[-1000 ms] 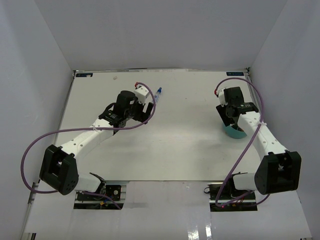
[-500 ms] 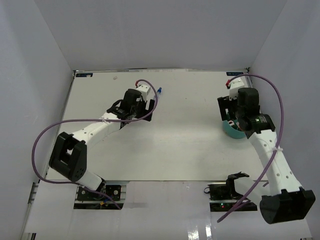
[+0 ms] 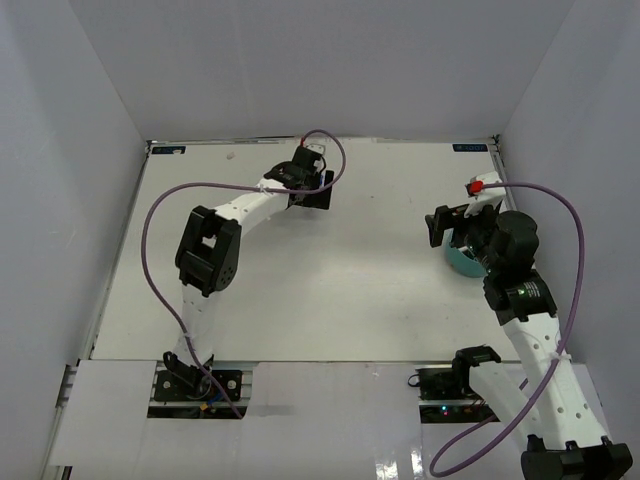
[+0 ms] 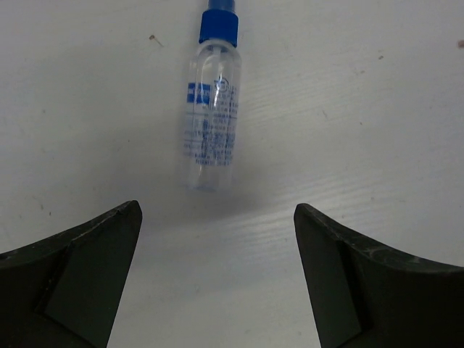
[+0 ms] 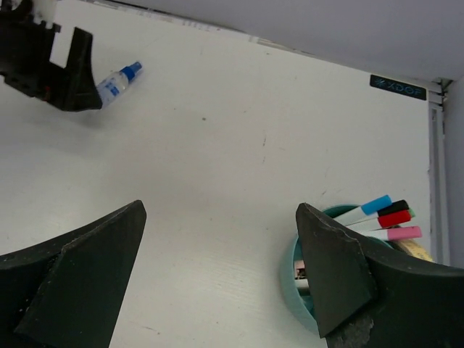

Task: Sort the stationery into containers
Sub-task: Pick up the stationery from the center of the board.

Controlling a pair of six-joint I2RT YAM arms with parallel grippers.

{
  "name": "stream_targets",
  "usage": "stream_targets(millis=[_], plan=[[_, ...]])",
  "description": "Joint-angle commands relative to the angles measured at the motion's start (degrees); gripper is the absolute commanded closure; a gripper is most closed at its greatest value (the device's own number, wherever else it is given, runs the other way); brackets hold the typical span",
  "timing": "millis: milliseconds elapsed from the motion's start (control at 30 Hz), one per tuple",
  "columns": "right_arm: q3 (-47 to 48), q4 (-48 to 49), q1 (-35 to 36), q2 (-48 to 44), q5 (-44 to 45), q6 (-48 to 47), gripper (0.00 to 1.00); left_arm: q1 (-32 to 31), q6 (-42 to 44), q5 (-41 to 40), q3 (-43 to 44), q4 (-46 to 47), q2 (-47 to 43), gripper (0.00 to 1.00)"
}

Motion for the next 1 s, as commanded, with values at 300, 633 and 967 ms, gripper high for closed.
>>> stream_targets(millis=[300,633,967], plan=[[-4.5,8.6,0.1,-2.5,-7.3,2.1,0.1,0.0,1.5,-5.7,21.3,-8.8,15.4,0.13],[-5.0,9.0,0.5,-2.1,-8.0,2.3,0.1,0.0,2.3,-5.8,22.2,-8.7,18.5,0.4],[-2.7,8.4,0.5,2.1,-13.1,4.1,0.1,0.0,2.9,-0.3,11.8,-4.1,8.7,0.68]])
